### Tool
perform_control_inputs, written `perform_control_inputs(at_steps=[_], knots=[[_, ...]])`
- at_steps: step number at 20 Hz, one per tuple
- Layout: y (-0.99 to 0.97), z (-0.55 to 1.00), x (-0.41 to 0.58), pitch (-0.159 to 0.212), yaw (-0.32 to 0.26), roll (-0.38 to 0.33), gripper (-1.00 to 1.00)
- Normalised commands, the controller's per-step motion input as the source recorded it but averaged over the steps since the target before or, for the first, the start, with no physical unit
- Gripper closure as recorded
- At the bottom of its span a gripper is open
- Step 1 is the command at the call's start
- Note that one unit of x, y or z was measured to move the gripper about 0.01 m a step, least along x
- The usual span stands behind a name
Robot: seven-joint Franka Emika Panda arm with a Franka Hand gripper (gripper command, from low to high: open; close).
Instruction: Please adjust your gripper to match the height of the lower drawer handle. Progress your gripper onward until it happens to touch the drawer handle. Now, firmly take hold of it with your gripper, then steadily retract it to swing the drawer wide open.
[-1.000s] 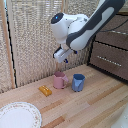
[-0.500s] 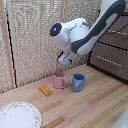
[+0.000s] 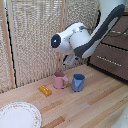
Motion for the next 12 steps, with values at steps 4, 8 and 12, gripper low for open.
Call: perform_control_inputs(at_steps=[4, 8, 12], knots=[[-0.51, 0.00, -0.310, -0.025, 0.043, -0.348, -1.00], [-0.67, -0.03, -0.394, -0.022, 0.060, -0.189, -1.00], [-0.68, -0.10, -0.263, -0.017, 0.121, -0.097, -1.00]])
